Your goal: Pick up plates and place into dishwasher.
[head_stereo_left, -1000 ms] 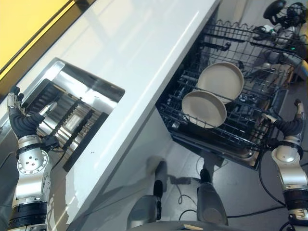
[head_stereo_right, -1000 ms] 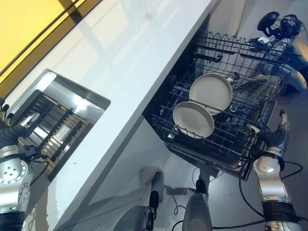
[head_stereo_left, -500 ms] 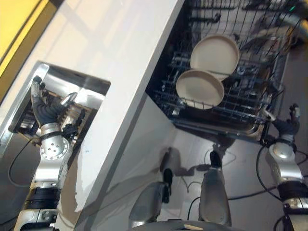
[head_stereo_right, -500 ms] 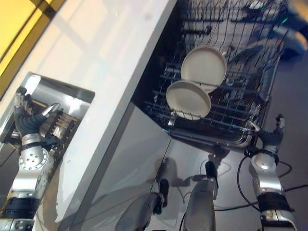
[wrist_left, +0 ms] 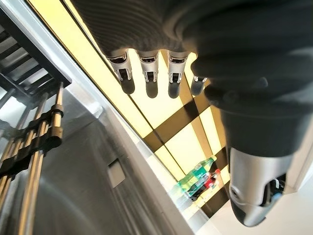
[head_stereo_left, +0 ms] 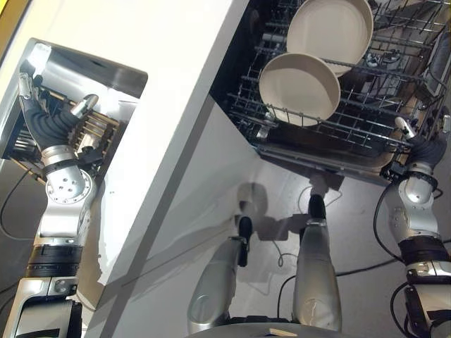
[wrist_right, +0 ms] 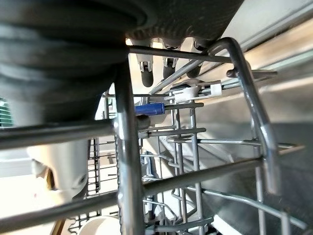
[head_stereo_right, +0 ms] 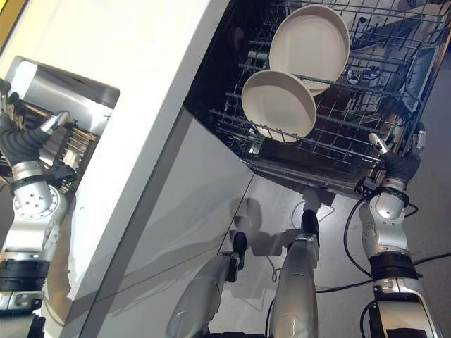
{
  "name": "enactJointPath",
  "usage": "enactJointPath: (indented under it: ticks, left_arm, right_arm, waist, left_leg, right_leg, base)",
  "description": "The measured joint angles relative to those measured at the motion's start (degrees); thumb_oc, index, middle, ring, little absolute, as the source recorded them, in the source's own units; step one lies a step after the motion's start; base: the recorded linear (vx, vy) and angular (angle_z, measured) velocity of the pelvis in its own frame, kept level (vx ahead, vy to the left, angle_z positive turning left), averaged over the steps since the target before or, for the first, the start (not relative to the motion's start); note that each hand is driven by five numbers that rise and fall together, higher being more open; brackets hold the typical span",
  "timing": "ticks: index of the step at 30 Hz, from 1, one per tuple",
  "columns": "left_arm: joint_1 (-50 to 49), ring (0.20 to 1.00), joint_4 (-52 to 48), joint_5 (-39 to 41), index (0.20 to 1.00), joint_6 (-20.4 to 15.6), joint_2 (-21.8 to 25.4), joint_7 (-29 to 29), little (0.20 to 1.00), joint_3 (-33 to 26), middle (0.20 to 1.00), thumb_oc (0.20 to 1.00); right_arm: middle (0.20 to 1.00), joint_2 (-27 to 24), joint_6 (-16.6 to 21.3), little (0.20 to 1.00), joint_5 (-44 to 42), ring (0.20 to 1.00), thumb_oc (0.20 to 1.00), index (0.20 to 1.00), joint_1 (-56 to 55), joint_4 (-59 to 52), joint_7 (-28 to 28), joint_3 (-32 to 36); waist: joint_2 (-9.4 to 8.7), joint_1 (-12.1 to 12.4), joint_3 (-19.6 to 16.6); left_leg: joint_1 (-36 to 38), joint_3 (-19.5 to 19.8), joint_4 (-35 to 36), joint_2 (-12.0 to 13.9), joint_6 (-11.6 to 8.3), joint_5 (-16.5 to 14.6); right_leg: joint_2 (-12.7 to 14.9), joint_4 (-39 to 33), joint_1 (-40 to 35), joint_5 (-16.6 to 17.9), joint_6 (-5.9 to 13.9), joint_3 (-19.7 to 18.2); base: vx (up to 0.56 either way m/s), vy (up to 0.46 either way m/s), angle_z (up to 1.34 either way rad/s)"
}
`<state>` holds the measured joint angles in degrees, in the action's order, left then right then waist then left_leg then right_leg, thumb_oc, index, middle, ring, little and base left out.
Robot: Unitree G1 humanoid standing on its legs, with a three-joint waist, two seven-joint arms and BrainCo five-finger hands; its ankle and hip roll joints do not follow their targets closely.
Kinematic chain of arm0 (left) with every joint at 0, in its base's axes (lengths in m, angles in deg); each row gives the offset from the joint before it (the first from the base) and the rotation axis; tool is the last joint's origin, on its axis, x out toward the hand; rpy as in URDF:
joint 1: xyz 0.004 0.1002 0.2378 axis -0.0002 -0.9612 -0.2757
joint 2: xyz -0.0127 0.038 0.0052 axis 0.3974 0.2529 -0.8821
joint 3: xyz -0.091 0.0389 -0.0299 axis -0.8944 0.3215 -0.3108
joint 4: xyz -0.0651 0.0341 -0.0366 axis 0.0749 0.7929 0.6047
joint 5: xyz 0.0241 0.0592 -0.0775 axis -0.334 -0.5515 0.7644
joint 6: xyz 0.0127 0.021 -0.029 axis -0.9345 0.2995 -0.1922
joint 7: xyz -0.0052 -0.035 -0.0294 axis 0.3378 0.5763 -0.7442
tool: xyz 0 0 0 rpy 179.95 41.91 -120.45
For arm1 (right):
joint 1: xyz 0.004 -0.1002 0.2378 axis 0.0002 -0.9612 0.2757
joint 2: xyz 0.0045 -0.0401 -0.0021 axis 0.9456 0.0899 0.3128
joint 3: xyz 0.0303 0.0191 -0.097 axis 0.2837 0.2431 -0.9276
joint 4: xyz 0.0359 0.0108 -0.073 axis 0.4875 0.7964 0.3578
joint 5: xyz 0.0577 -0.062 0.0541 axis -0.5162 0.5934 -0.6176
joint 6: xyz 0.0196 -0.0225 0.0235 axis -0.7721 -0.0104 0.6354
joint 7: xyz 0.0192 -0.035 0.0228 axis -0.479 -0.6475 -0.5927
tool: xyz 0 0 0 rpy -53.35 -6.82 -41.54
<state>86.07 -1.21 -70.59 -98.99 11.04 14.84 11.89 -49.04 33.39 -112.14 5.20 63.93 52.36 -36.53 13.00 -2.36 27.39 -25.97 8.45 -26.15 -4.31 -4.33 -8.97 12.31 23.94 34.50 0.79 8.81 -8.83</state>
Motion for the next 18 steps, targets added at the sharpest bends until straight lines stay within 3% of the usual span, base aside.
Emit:
enactJointPath:
  ticks: [9, 18]
  left_arm:
    - [0.0, 1.000, -4.4, 0.0, 1.000, -0.2, -1.4, 0.1, 1.000, 0.1, 1.000, 1.000]
    - [0.0, 1.000, -4.5, -2.1, 1.000, 0.7, -1.6, 0.6, 1.000, 0.4, 1.000, 1.000]
  right_arm:
    - [1.000, 5.0, -0.5, 1.000, -2.1, 1.000, 1.000, 1.000, 1.2, -0.7, -4.4, -5.1]
    - [1.000, 5.4, -1.5, 1.000, -2.1, 1.000, 1.000, 1.000, 2.9, -0.7, -5.1, -5.8]
  waist:
    - [-0.03, 1.8, 0.0]
    - [-0.02, 1.9, 0.0]
  left_leg:
    - [-0.9, 0.3, -0.2, -0.3, -0.18, 0.0]
    - [-1.8, 1.0, -1.0, -2.4, 0.04, 0.3]
  right_leg:
    - [0.3, 1.0, 0.7, -0.2, 0.10, 0.2]
    - [2.5, 2.1, 1.0, -1.1, 0.89, 0.7]
  base:
    - [0.04, 0.054, 0.04]
    - [0.02, 0.085, 0.10]
